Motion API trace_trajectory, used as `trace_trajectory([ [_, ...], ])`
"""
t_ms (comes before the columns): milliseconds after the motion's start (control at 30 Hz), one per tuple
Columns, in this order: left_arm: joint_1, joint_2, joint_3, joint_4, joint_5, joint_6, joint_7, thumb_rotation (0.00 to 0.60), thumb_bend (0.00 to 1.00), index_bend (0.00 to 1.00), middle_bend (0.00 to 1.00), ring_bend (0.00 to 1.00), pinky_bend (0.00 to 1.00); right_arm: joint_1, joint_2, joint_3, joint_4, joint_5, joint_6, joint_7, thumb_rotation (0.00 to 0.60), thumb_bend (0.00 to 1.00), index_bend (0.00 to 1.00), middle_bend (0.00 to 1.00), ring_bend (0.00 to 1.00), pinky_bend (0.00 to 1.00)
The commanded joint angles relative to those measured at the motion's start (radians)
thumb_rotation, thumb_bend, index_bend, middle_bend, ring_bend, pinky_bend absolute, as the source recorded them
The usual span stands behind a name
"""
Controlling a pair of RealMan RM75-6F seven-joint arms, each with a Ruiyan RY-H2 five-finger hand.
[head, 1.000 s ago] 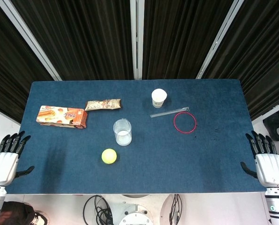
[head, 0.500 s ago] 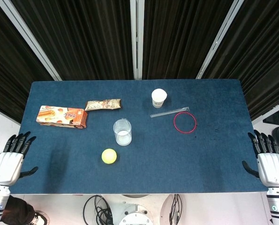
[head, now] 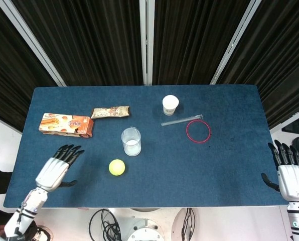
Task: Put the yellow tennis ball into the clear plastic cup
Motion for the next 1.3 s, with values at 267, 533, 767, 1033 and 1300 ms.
trace_trajectory([
  [267,-0.129,-0.171,-0.016,0.091,0.018,-0.114,-0.054,0.600,0.06,0.14,0.11,0.04,0.20,-0.018,0.019,0.003,0.005,0.006,0.022,0.029,0.600,0.19,0.00,0.00,0.00,0.00],
  [533,-0.180,-0.245,-0.014,0.136,-0.003,-0.161,-0.063,0.600,0.07,0.15,0.13,0.05,0.20,-0.017,0.020,0.002,0.016,0.007,0.012,0.048,0.600,0.19,0.00,0.00,0.00,0.00],
  [767,-0.215,-0.299,-0.012,0.203,-0.030,-0.201,-0.065,0.600,0.09,0.22,0.18,0.15,0.34,-0.021,0.027,0.001,0.020,0.011,0.010,0.062,0.600,0.20,0.00,0.00,0.00,0.00],
  [1033,-0.242,-0.350,0.001,0.278,-0.039,-0.217,-0.062,0.600,0.17,0.27,0.25,0.23,0.46,-0.027,0.030,0.000,0.027,0.022,0.003,0.078,0.600,0.20,0.00,0.00,0.00,0.00],
  [1300,-0.240,-0.409,0.005,0.372,-0.018,-0.142,-0.085,0.600,0.25,0.42,0.42,0.39,0.63,-0.022,0.029,0.002,0.037,0.031,-0.014,0.091,0.600,0.20,0.00,0.00,0.00,0.00],
])
